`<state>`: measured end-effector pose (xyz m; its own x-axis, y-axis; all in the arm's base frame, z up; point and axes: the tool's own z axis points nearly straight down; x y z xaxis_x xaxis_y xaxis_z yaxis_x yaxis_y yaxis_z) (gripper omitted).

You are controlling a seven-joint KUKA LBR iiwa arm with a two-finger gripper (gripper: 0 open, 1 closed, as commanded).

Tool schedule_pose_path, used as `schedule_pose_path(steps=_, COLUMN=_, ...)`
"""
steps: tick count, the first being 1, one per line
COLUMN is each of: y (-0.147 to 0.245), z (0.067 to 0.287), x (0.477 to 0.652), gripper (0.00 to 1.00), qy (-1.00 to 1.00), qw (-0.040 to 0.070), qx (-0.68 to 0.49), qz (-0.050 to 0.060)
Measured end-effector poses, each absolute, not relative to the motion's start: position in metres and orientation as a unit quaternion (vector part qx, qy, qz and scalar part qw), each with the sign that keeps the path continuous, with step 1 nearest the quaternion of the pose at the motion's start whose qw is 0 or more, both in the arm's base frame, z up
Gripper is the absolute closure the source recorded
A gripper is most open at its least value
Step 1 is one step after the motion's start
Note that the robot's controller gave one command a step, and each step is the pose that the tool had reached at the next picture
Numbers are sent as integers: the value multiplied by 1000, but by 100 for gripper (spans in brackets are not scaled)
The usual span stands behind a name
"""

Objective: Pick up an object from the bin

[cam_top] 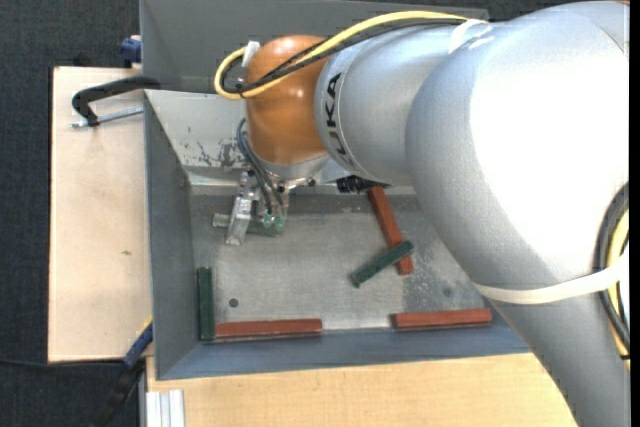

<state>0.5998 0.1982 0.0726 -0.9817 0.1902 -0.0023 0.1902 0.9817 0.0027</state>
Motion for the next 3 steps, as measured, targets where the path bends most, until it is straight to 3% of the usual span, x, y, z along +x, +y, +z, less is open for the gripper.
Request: schedule_pose_path(steps=3, y=199, z=108, x=600, gripper=100, qy=995, qw=1, qx=96, qz=1)
